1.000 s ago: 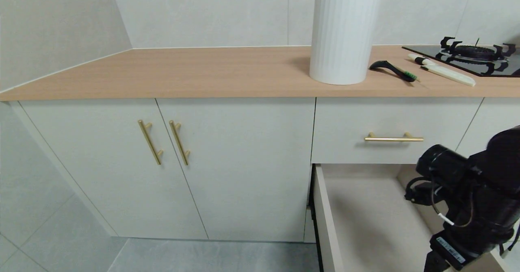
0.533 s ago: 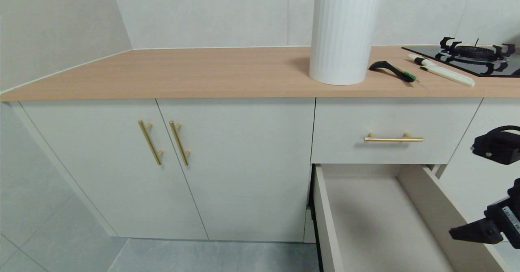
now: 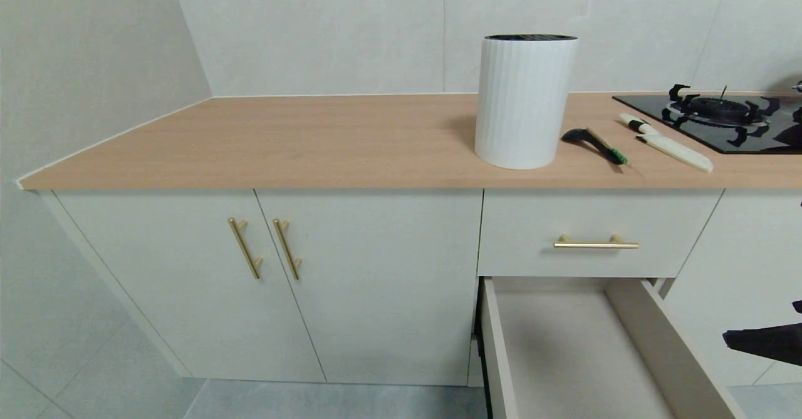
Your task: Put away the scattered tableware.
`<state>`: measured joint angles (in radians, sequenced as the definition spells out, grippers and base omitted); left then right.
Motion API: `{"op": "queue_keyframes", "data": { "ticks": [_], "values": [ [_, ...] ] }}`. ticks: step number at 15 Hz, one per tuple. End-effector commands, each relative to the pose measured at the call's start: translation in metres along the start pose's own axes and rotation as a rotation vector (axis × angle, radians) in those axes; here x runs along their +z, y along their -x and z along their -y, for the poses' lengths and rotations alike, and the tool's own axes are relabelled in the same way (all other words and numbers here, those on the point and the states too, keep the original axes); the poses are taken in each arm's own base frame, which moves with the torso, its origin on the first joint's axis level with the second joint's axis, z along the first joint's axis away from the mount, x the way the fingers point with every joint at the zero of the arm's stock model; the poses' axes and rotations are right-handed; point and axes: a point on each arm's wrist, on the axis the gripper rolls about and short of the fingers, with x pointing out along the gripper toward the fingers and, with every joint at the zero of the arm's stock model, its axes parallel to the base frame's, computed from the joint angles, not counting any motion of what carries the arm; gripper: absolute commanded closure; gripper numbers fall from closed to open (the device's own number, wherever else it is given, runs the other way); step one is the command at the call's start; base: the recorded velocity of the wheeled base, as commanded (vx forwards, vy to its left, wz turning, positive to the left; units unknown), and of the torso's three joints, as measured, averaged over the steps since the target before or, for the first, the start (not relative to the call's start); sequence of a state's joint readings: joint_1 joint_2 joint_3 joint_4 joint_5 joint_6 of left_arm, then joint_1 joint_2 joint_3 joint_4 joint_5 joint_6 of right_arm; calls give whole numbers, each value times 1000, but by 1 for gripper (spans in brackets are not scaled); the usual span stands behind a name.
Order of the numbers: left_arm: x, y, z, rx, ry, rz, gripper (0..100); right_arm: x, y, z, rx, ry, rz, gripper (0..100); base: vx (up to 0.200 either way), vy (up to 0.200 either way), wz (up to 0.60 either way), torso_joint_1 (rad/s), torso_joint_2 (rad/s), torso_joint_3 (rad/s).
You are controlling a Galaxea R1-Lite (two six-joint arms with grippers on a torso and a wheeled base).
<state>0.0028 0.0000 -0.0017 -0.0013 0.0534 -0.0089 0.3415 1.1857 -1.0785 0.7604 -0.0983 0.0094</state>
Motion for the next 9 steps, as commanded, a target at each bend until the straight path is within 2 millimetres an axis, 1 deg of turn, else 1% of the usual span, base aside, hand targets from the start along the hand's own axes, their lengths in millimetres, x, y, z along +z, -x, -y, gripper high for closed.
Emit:
{"op": "queue_keyframes", "data": {
  "ticks": [1, 5, 7, 9],
  "values": [
    [0, 0, 0, 1, 0, 0, 0, 1, -2, 0, 0, 1, -5, 0, 0, 0, 0, 115, -476, -339],
    [0, 0, 0, 1, 0, 2, 0, 4, -3, 0, 1, -5, 22, 0, 0, 0, 0, 138, -469, -331],
    [0, 0, 0, 1, 0, 0, 0, 6, -9, -1, 1, -8, 36, 0, 0, 0, 0, 161, -478, -310],
    [0, 0, 0, 1, 0, 0, 0, 14, -15, -2, 1, -14, 68, 0, 0, 0, 0, 156, -429, -266]
  ]
}}
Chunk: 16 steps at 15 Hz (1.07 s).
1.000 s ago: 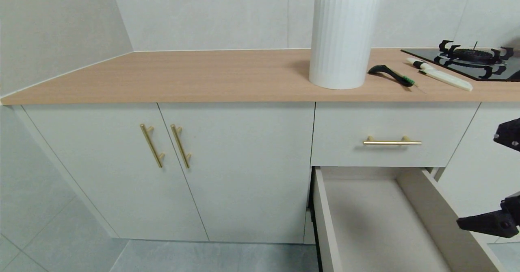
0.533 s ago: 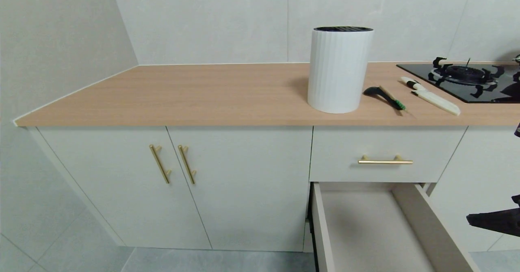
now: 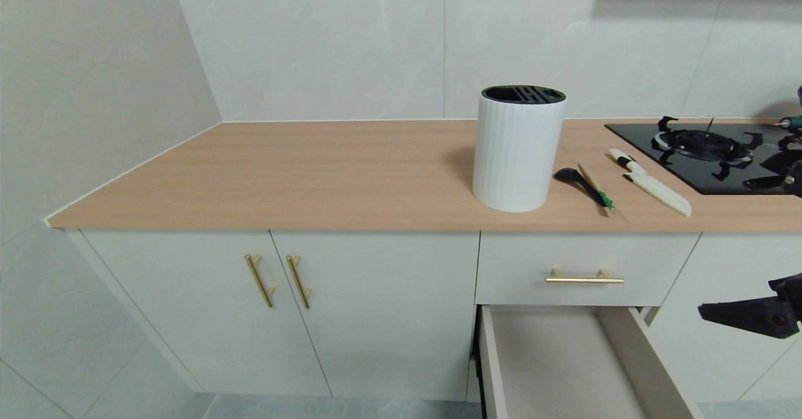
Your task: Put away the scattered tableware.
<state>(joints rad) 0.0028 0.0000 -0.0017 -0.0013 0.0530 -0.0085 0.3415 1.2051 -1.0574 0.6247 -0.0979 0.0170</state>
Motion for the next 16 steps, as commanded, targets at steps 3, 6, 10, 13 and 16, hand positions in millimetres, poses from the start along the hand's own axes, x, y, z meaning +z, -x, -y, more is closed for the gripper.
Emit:
{"op": "queue_keyframes", "data": {
  "ticks": [3, 6, 10, 13, 16],
  "values": [
    [0, 0, 0, 1, 1, 0, 0, 38, -32, -2, -11, -33, 87, 0, 0, 0, 0, 43, -123, -82],
    [0, 0, 0, 1, 1, 0, 0, 95, -77, 20, -77, -166, 104, 0, 0, 0, 0, 0, 0, 0],
    [0, 0, 0, 1, 1, 0, 0, 133, -164, 48, -139, -260, 18, 0, 0, 0, 0, 0, 0, 0],
    [0, 0, 0, 1, 1, 0, 0, 134, -196, 52, -163, -321, -17, 0, 0, 0, 0, 0, 0, 0],
    [0, 0, 0, 1, 1, 0, 0, 137, -201, 53, -214, -346, -7, 0, 0, 0, 0, 0, 0, 0]
  ]
}}
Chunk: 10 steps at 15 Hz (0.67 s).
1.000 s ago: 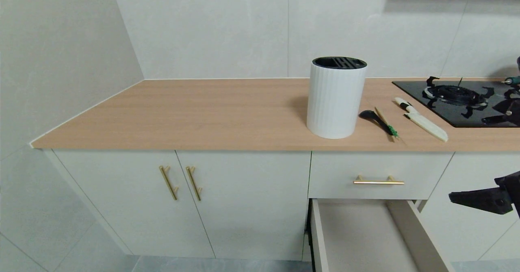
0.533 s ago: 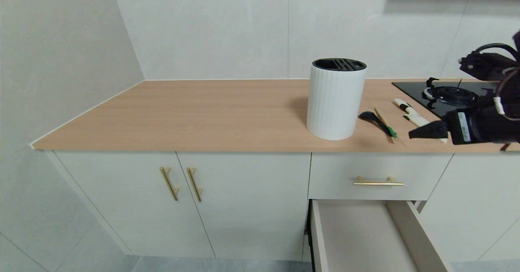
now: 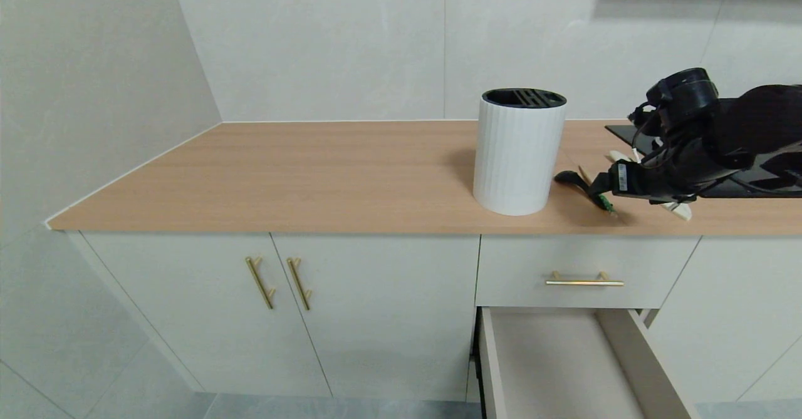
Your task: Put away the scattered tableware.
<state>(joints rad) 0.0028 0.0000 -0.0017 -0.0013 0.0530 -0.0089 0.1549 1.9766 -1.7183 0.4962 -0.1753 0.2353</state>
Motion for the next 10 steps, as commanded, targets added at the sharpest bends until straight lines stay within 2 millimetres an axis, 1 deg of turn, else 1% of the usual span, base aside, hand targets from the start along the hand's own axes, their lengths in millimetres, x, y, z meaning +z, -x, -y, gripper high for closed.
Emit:
{"op": "queue_keyframes", "data": {
  "ticks": [1, 4, 6, 10],
  "values": [
    [0, 0, 0, 1, 0, 0, 0, -3, -23, -2, -31, -5, -28, 0, 0, 0, 0, 0, 0, 0],
    [0, 0, 0, 1, 0, 0, 0, -2, -29, -3, -32, -11, -25, 0, 0, 0, 0, 0, 0, 0],
    [0, 0, 0, 1, 0, 0, 0, 0, -30, 0, -38, -21, -20, 0, 0, 0, 0, 0, 0, 0],
    [0, 0, 0, 1, 0, 0, 0, 0, -46, 6, -66, -35, -13, 0, 0, 0, 0, 0, 0, 0]
  ]
}}
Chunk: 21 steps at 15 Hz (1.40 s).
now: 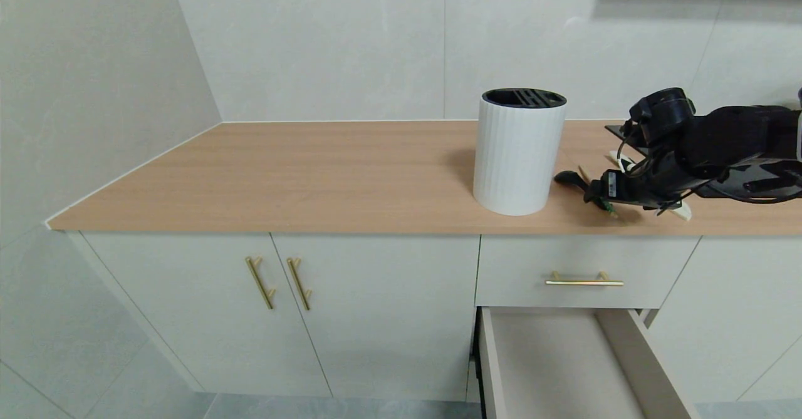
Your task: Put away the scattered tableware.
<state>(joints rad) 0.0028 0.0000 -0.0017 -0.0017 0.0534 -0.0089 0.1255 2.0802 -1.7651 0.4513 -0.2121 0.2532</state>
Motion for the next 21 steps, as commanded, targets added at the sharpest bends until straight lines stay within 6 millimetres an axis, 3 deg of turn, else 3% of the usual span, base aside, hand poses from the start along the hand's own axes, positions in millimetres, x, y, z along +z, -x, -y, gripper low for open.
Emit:
{"op": "queue_keyframes", "data": {
  "ticks": [1, 2, 3, 10, 14, 15, 16, 17, 18, 21],
  "values": [
    [0, 0, 0, 1, 0, 0, 0, -3, -9, 0, -18, 2, -13, 0, 0, 0, 0, 0, 0, 0],
    [0, 0, 0, 1, 0, 0, 0, -3, -11, 0, -21, 3, -16, 0, 0, 0, 0, 0, 0, 0],
    [0, 0, 0, 1, 0, 0, 0, -4, -12, 0, -22, 3, -18, 100, 0, 0, 0, 0, 0, 0],
    [0, 0, 0, 1, 0, 0, 0, 1, -3, 1, -17, -3, 3, 100, 0, 0, 0, 0, 0, 0],
    [0, 0, 0, 1, 0, 0, 0, 9, 22, 4, -3, -33, 48, 100, 0, 0, 0, 0, 0, 0],
    [0, 0, 0, 1, 0, 0, 0, 11, 51, 10, 13, -52, 75, 100, 0, 0, 0, 0, 0, 0],
    [0, 0, 0, 1, 0, 0, 0, 9, 59, 12, 14, -51, 76, 100, 0, 0, 0, 0, 0, 0],
    [0, 0, 0, 1, 0, 0, 0, -4, 104, 21, 27, -42, 86, 100, 0, 0, 0, 0, 0, 0],
    [0, 0, 0, 1, 0, 0, 0, -18, 135, 25, 62, -25, 96, 100, 0, 0, 0, 0, 0, 0],
    [0, 0, 0, 1, 0, 0, 0, -61, 191, 45, 143, 45, 90, 100, 0, 0, 0, 0, 0, 0]
  ]
}}
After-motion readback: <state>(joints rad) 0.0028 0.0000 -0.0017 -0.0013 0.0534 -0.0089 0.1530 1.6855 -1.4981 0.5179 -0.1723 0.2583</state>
